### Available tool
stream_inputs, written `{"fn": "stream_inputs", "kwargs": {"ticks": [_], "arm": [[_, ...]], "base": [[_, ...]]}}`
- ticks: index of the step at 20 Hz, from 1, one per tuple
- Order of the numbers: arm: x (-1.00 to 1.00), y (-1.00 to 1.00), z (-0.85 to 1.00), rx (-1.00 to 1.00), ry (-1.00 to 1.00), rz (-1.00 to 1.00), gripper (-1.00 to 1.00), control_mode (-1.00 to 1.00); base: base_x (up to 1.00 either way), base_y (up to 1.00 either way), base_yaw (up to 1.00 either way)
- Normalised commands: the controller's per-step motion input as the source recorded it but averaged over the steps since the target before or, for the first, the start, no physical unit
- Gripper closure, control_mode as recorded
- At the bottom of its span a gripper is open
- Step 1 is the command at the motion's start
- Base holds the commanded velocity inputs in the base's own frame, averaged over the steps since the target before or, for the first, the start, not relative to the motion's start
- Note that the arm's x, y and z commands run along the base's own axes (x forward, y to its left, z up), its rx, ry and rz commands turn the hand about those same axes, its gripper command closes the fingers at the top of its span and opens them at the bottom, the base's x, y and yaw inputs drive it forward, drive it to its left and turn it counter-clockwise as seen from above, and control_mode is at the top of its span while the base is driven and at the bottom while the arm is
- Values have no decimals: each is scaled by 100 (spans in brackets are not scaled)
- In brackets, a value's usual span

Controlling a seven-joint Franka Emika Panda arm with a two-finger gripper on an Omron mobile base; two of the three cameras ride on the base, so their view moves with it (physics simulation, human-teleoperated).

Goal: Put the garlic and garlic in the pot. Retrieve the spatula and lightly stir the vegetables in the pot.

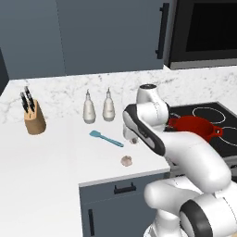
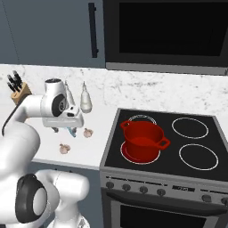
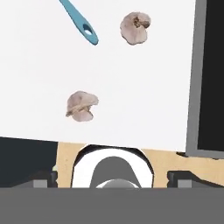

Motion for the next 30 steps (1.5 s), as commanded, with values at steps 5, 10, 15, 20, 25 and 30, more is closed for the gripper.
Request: {"fn": "stream_inputs", "kwargs": {"ticks": [5, 10, 15, 20, 25, 30], "arm": [[42, 37, -81, 0, 4, 0, -100, -100], [44, 35, -78, 0, 0, 0, -100, -100], [18, 33, -41, 0, 0, 0, -100, -100], [0, 6, -22, 0, 0, 0, -100, -100], [0, 0, -20, 0, 0, 0, -100, -100], [0, 0, -20, 0, 0, 0, -100, -100]], "base": [[0, 0, 0], [0, 0, 0], [0, 0, 0], [0, 0, 0], [0, 0, 0], [0, 0, 0]]}}
